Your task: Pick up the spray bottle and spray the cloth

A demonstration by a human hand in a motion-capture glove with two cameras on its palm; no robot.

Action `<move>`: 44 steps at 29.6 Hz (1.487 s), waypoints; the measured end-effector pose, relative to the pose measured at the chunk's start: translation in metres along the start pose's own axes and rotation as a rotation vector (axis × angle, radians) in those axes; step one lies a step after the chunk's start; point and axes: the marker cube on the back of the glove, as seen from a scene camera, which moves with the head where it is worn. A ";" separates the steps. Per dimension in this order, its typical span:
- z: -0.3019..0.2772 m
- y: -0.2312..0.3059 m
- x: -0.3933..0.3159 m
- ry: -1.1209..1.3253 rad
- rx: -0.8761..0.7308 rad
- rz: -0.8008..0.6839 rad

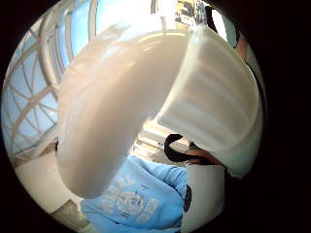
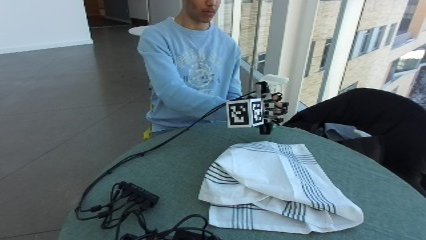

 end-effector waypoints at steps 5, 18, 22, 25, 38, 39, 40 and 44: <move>0.027 -0.006 0.007 0.000 -0.015 -0.003; 0.059 -0.008 0.022 0.015 -0.043 -0.005; 0.066 -0.007 0.025 0.022 -0.050 -0.011; 0.066 -0.007 0.026 0.027 -0.055 -0.023; 0.059 0.000 0.027 0.074 -0.054 -0.058; 0.056 0.001 0.026 0.080 -0.053 -0.055; 0.051 0.002 0.024 0.088 -0.051 -0.051; 0.025 0.013 0.017 0.151 -0.036 -0.035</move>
